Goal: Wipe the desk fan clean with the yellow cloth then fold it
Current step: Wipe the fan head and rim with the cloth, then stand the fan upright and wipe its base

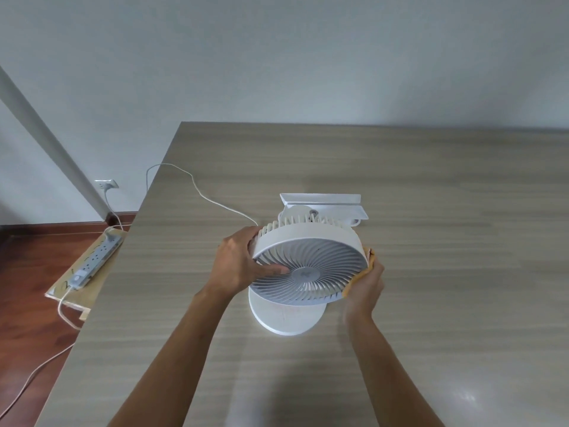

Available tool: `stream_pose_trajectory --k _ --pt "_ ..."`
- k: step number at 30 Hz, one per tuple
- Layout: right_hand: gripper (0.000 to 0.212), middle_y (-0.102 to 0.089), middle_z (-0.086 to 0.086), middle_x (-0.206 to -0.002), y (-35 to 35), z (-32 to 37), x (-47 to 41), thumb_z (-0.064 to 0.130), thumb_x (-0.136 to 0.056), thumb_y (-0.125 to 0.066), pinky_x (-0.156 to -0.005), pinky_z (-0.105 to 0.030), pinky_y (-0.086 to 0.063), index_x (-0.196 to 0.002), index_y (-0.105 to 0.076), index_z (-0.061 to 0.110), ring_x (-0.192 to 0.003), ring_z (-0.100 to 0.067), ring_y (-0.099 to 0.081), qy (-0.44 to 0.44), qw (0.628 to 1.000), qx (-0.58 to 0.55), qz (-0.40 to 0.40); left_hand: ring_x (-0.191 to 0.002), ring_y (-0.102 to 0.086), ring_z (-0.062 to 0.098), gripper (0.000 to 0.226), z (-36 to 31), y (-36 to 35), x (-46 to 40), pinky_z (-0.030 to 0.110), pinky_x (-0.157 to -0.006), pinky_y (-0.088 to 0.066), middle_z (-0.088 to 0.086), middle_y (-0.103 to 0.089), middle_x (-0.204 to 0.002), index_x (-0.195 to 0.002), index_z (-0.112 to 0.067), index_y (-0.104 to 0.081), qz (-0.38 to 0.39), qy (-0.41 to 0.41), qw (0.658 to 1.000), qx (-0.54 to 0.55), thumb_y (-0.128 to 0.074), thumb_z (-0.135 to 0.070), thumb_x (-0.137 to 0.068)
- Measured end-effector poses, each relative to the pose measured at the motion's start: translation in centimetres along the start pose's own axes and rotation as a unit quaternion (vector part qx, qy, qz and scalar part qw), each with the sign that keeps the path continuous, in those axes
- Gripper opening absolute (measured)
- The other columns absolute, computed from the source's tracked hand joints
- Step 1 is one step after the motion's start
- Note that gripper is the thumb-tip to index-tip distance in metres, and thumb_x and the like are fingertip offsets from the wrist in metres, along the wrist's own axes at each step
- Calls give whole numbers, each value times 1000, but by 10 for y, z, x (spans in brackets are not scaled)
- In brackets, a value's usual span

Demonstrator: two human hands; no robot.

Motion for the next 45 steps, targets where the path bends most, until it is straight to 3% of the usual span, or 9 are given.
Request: stream_pose_trajectory --k 4,7,11,17,20,28,32,35,45 --pt "36 -67 -2 -87 7 -29 -7 42 -94 -38 -73 -34 -46 -83 -67 23 -78 -19 -61 -101 993 -30 48 -73 -64 22 83 -1 1 2 40 -65 -52 0 -69 -83 -98 -16 -66 6 1 1000 9 -78 -73 -39" --pt "32 -67 -5 -93 6 -51 0 33 -97 -40 -80 -38 -51 -104 -65 14 -85 -25 -63 -188 969 -69 142 -77 -65 18 85 -4 3 3 38 -70 -55 -2 -71 -88 -103 -19 -67 14 11 1000 23 -80 -71 -37" --pt "34 -71 -10 -120 20 -73 20 25 -99 -40 -105 -56 -43 -121 -66 19 -116 -35 -63 -249 939 -142 189 -86 -65 17 88 -10 3 11 40 -79 -56 -3 -69 -98 -111 -22 -62 25 33 998 49 -83 -66 -38" --pt "54 -62 -16 -133 52 -85 27 44 -100 -33 -111 -54 -37 -131 -58 7 -127 -37 -54 -313 905 -201 207 -136 -39 19 142 5 -2 41 32 -108 -32 3 -42 -148 -150 -22 -15 14 113 992 58 -90 -55 -34" --pt "58 -61 -17 -135 65 -88 25 46 -98 -31 -112 -55 -34 -134 -55 8 -128 -39 -53 -311 900 -178 250 -139 -35 18 150 22 -16 76 42 -112 -34 4 -38 -151 -150 -22 -9 21 159 983 87 -82 -70 -29" --pt "57 -57 -30 -132 85 -100 12 39 -99 -35 -107 -61 -39 -132 -54 -3 -126 -49 -51 -283 897 -87 328 -138 -37 14 133 68 -87 146 42 -113 -35 -4 -39 -151 -147 -29 -23 5 247 963 103 -72 -83 -36" --pt "45 -64 -30 -122 83 -110 -11 31 -92 -54 -104 -61 -43 -121 -64 -3 -116 -47 -59 -228 910 -3 347 -139 -35 16 111 83 -105 141 42 -113 -34 -3 -36 -152 -146 -23 -27 -72 193 976 70 -60 -82 -58" --pt "32 -71 -26 -111 76 -119 -26 23 -92 -59 -88 -50 -57 -109 -71 -2 -102 -40 -69 -180 921 42 344 -139 -32 10 93 98 -117 137 37 -114 -30 -3 -35 -152 -146 -21 -28 -112 131 982 79 -43 -79 -75" --pt "26 -74 -24 -102 51 -148 -38 20 -90 -60 -76 -50 -61 -97 -73 -1 -85 -38 -71 -49 927 -12 373 -139 -30 20 91 131 -142 139 34 -116 -24 4 -38 -149 -146 -17 -31 -145 39 987 -54 -31 -77 -77"
Point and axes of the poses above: each hand's wrist, its own x-axis away from the middle knuckle, its own y-axis out of the back of the hand, z = x × y, the point moved 4 cm from there along -x, towards the middle knuckle
